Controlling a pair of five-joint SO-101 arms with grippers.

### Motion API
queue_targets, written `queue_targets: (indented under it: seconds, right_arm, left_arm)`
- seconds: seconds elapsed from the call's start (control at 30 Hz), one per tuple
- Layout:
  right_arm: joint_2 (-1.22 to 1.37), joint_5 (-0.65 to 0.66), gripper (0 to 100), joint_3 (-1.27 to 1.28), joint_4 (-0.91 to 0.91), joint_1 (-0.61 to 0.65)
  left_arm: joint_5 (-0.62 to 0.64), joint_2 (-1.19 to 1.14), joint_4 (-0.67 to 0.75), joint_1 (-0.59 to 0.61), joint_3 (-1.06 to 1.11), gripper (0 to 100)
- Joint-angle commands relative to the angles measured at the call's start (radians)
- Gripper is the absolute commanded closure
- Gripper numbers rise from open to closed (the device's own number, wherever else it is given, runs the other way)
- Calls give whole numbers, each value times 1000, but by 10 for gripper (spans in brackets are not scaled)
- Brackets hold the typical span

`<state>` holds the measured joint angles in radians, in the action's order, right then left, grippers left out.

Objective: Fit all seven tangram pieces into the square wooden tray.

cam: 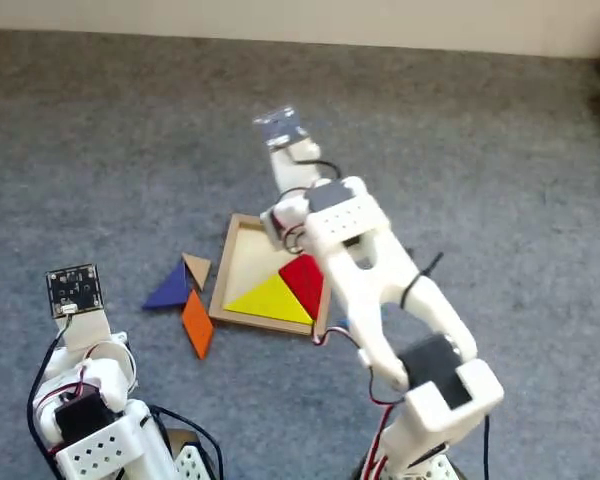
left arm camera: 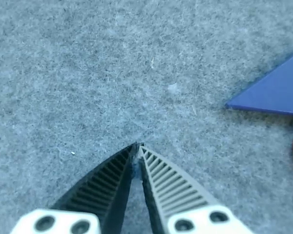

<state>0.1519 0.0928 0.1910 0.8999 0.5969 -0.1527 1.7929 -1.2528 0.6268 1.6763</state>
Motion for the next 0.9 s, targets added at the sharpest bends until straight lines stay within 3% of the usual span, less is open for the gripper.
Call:
queue_targets:
  seconds: [0.0, 0.27, 0.87]
  right_arm:
    - [27, 0, 864, -13, -71, 48]
    - [85, 81, 864, -15, -87, 87]
    - [87, 83, 849, -12, -84, 87]
  left_arm:
    - [9, 38, -3, 4, 19, 993]
    - [9, 38, -3, 4, 19, 993]
    - [9, 38, -3, 4, 19, 993]
